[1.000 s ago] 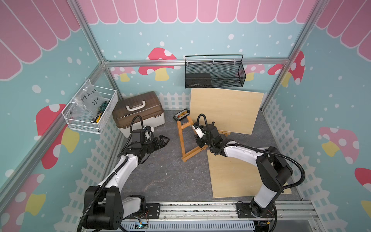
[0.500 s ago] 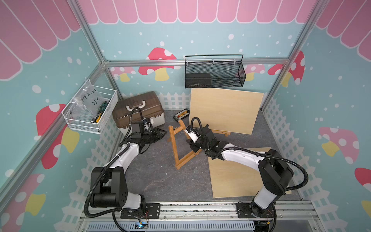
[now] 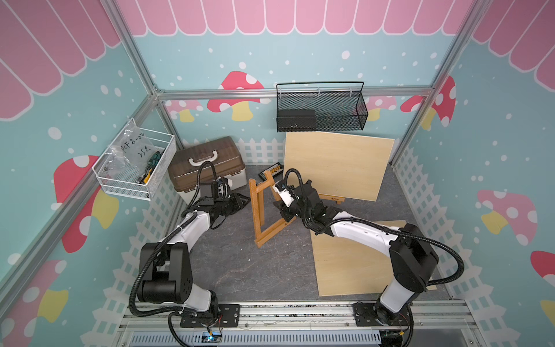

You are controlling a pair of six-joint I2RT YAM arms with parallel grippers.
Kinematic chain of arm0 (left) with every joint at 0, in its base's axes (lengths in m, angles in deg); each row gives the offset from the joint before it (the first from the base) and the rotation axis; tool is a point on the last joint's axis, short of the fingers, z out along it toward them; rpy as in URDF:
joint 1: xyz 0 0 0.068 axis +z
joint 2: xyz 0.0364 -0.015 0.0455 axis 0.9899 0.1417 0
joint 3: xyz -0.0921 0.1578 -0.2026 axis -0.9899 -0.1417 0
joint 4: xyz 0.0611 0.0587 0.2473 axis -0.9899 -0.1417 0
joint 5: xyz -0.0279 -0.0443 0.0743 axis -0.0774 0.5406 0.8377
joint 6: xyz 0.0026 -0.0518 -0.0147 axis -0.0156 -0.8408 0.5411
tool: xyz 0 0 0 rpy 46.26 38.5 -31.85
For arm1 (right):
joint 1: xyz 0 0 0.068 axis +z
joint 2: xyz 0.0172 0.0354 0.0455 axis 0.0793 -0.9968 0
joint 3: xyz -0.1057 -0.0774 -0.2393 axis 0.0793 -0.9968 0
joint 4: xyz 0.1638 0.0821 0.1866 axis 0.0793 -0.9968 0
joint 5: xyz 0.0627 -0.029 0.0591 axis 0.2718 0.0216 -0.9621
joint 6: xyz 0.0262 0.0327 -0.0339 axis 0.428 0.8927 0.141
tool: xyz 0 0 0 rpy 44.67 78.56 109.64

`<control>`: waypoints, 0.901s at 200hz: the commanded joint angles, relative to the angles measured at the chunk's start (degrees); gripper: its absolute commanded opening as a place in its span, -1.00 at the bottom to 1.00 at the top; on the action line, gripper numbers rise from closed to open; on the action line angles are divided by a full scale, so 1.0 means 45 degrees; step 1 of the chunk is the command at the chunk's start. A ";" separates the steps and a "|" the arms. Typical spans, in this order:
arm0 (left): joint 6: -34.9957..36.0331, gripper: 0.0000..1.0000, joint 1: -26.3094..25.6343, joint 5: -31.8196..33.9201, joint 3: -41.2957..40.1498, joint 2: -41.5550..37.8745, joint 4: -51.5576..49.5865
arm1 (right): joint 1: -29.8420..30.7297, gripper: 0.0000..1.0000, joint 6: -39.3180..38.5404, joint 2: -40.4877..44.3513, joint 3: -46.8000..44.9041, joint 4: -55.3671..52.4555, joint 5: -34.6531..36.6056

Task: Disassemble the easel
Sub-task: Fold up the easel, then place the easel at the center of the board.

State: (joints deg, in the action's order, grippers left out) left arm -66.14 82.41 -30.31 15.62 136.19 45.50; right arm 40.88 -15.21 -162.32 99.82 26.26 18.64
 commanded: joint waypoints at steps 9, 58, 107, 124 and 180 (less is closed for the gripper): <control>0.0084 -0.38 -0.0464 -0.0562 -0.0144 -0.0135 0.0037 | 0.0100 -0.67 0.0246 -0.0051 0.0642 0.1237 -0.0161; -0.1263 -0.45 -0.1756 -0.1424 -0.1149 -0.0698 0.1828 | 0.0102 -0.68 0.0501 -0.0267 0.0392 0.1623 0.0068; -0.2544 -0.47 -0.2702 -0.1758 -0.2624 -0.1037 0.3691 | 0.0138 -0.67 0.1155 -0.0354 -0.0663 0.2249 0.0542; -0.2646 -0.47 -0.3199 -0.1626 -0.3006 -0.1010 0.3950 | 0.0269 -0.67 0.1563 -0.0347 -0.1308 0.2429 0.0876; -0.3221 -0.47 -0.4452 -0.0928 -0.4758 -0.0558 0.5331 | 0.0927 -0.68 0.3191 -0.0312 -0.3081 0.2110 0.2293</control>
State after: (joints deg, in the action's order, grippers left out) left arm -78.06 65.52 -33.15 -2.96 133.11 62.77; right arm 43.90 -5.59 -163.66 87.49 33.62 21.15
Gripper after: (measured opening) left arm 0.266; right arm 0.222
